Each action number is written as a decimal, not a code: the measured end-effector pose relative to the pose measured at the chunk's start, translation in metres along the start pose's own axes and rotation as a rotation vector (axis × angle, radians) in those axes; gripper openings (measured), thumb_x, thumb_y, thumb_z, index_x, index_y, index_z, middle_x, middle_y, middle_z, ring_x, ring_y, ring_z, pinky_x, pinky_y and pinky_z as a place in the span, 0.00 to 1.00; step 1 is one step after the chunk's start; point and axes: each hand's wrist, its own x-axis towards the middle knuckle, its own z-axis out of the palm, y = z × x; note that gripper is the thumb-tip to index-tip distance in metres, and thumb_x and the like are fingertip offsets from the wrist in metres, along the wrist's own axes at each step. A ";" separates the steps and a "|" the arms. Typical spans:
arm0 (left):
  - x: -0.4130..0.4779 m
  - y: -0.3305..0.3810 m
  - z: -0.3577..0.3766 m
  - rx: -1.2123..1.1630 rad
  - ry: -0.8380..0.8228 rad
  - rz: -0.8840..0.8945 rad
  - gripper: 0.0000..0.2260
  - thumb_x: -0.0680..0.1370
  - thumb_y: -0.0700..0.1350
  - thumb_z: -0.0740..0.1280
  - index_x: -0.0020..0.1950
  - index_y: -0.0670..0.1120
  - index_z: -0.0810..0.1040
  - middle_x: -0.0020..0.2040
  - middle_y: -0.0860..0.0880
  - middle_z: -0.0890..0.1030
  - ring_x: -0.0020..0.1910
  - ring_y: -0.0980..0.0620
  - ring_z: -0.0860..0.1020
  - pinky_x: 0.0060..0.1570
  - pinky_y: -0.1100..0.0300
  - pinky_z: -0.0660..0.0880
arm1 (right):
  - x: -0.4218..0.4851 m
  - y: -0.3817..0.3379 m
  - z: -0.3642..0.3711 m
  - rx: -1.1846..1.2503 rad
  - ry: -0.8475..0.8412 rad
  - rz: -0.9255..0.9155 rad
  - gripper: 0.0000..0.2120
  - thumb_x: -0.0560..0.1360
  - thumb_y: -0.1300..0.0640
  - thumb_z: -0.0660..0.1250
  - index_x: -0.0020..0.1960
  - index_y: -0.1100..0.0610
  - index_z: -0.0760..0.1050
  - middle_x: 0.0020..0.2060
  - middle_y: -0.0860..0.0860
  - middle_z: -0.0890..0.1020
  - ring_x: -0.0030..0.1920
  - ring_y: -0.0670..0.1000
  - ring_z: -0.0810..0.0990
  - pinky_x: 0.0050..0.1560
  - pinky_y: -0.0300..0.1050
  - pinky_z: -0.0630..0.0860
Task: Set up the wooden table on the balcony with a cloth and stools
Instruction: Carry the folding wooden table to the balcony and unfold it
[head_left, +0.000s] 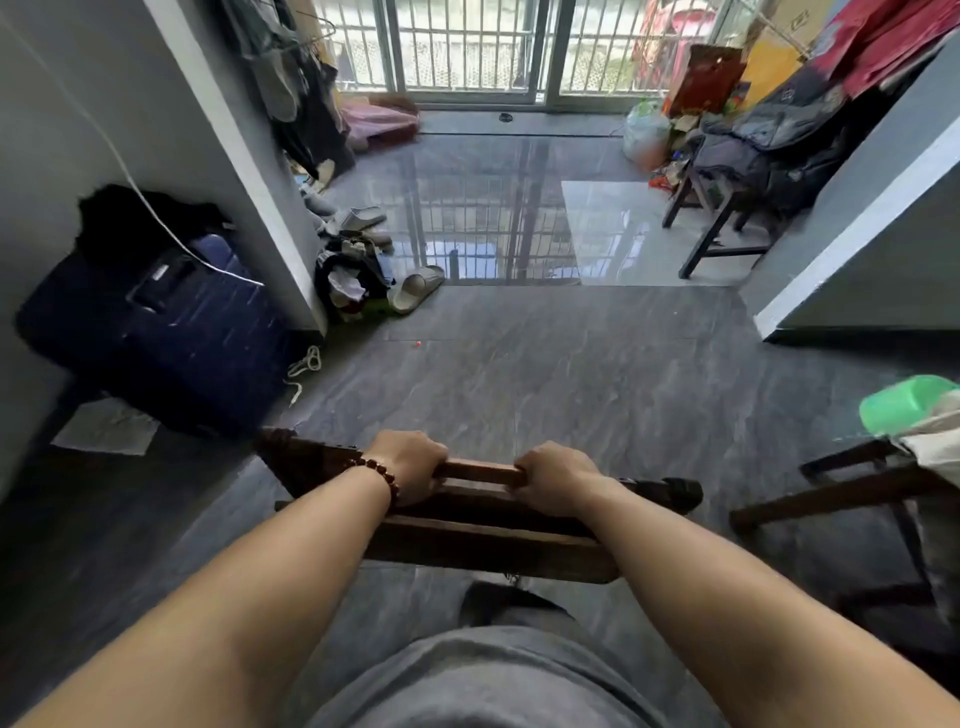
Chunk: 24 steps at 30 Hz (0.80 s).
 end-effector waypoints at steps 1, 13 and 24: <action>0.015 -0.005 -0.009 0.004 -0.002 0.004 0.12 0.79 0.52 0.59 0.58 0.49 0.75 0.58 0.46 0.78 0.58 0.45 0.77 0.51 0.54 0.73 | 0.012 0.005 -0.010 0.007 -0.003 0.011 0.12 0.75 0.46 0.62 0.52 0.51 0.79 0.51 0.53 0.81 0.52 0.56 0.80 0.48 0.45 0.72; 0.192 -0.070 -0.121 -0.005 0.019 0.065 0.13 0.79 0.54 0.60 0.58 0.49 0.75 0.59 0.47 0.77 0.58 0.45 0.76 0.50 0.54 0.72 | 0.153 0.075 -0.146 -0.048 0.011 0.061 0.12 0.76 0.46 0.62 0.52 0.52 0.78 0.51 0.53 0.81 0.52 0.56 0.79 0.47 0.47 0.73; 0.376 -0.153 -0.233 0.005 0.001 0.160 0.13 0.79 0.52 0.60 0.59 0.48 0.75 0.59 0.45 0.78 0.57 0.43 0.77 0.52 0.54 0.73 | 0.307 0.130 -0.283 -0.031 -0.008 0.149 0.15 0.78 0.46 0.60 0.57 0.53 0.77 0.55 0.54 0.80 0.56 0.56 0.78 0.51 0.46 0.73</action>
